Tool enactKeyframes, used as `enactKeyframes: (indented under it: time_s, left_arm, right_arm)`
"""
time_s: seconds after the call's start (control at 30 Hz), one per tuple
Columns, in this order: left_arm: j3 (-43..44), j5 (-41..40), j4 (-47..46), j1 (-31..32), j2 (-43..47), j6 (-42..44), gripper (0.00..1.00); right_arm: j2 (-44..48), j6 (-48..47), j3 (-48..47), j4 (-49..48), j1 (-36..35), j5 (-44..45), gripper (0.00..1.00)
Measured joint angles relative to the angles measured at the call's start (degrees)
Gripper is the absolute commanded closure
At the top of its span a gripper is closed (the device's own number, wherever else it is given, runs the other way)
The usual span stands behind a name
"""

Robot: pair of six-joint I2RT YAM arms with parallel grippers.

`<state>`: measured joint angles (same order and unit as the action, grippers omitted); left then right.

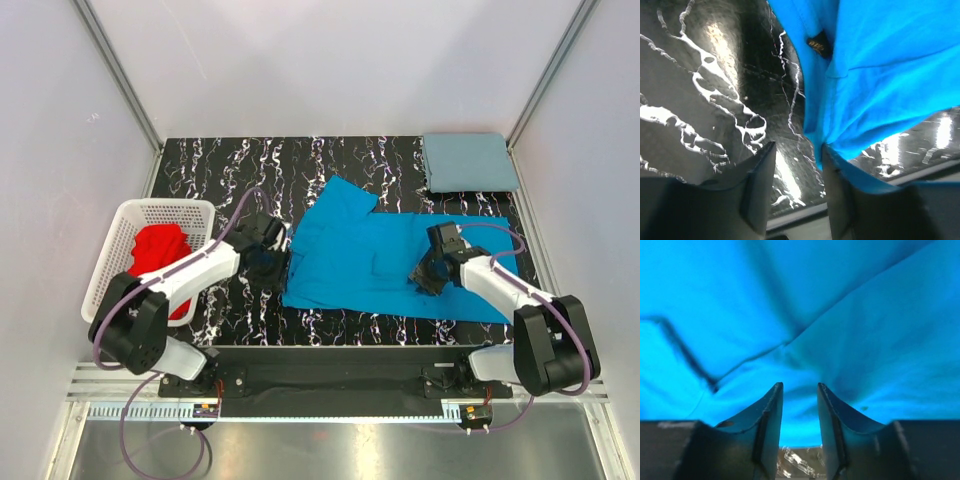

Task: Fold and stack the t-shirts
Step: Fold the tshirt

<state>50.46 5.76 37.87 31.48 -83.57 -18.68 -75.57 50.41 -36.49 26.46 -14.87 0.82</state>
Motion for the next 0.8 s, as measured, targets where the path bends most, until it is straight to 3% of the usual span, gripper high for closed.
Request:
enactKeyframes:
  time_s: [0.13, 0.23, 0.5, 0.67, 0.8]
  left_arm:
    - [5.55, 2.6, 1.46, -2.73, 1.73, -0.13, 0.46]
    - [12.07, 7.74, -1.01, -7.93, 0.66, 0.0, 0.46]
    - [20.57, 17.92, -12.74, -17.18, -10.78, -4.39, 0.47]
    - [22.8, 20.09, -17.86, -17.81, -17.73, -6.88, 0.47]
    - [30.4, 20.24, -20.65, -17.81, -25.64, -6.95, 0.49]
  right_arm:
    - [-0.48, -3.65, -5.53, 3.26, 0.04, -3.61, 0.49]
    - [-4.31, -7.82, -14.14, 2.86, 0.04, -7.19, 0.48]
    - [-28.61, -22.36, -40.81, -2.6, 0.2, -20.94, 0.45]
    - [-41.68, -29.4, -56.15, 0.2, 0.2, -21.94, 0.45]
    - [-46.77, -31.54, -62.84, 1.55, 0.2, -21.24, 0.45]
